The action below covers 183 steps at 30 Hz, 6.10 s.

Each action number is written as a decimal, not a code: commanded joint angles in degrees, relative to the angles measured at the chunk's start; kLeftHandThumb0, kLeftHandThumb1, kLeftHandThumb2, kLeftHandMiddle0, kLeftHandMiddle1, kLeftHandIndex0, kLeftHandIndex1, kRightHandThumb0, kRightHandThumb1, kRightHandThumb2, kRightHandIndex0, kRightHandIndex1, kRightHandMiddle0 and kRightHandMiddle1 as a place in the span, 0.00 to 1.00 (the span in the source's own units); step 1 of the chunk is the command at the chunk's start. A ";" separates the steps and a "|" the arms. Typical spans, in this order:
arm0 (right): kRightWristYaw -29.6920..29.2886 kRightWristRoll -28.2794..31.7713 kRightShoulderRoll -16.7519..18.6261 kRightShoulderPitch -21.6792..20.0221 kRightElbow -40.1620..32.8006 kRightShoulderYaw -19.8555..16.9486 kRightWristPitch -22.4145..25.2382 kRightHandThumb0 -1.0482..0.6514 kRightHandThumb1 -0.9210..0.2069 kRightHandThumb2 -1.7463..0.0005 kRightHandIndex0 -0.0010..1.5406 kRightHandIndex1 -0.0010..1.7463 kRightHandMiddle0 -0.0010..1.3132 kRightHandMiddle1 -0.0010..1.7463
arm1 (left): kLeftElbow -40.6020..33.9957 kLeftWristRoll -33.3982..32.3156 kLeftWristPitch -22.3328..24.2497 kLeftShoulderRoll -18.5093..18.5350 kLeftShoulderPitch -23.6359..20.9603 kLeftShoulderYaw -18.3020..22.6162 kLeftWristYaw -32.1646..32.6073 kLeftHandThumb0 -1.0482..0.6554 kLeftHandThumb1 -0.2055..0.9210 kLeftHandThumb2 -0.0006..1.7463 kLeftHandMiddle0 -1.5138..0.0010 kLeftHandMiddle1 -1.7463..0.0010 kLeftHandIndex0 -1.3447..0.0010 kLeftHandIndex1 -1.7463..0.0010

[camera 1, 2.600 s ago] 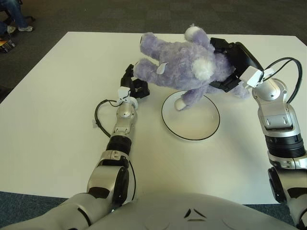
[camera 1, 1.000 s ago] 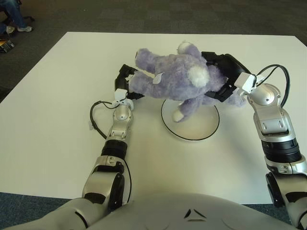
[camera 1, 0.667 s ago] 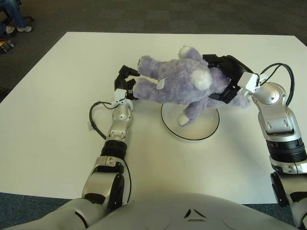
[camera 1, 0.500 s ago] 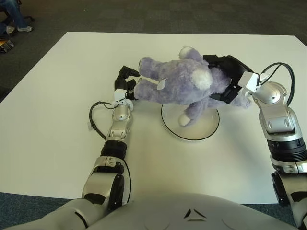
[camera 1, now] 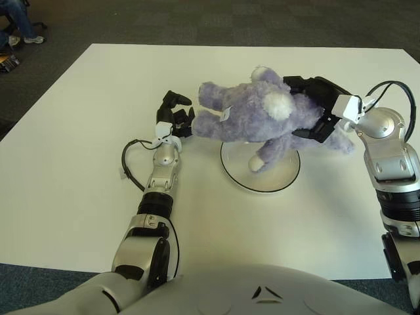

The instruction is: Put the doll into the plate.

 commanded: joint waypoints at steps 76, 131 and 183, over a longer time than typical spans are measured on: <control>6.62 20.08 -1.20 -3.17 8.56 -4.80 -1.56 0.93 0.70 0.15 0.51 0.96 0.00 0.23 | 1.65 -0.45 0.08 -0.51 2.58 0.10 -0.10 0.35 0.53 0.70 0.22 0.00 0.59 0.00; 8.37 13.99 -7.76 -0.54 5.01 -3.49 -7.61 0.90 0.59 0.21 0.42 1.00 0.00 0.03 | 1.30 -0.41 -0.30 -0.87 2.98 -0.14 -0.21 0.35 0.54 0.69 0.22 0.00 0.60 0.00; 5.07 7.98 -9.37 0.09 9.30 -3.45 -25.88 0.14 0.30 0.63 0.00 0.24 0.00 0.00 | 1.98 0.15 -0.55 -1.85 2.76 -0.30 1.00 0.35 0.55 0.69 0.23 0.00 0.60 0.00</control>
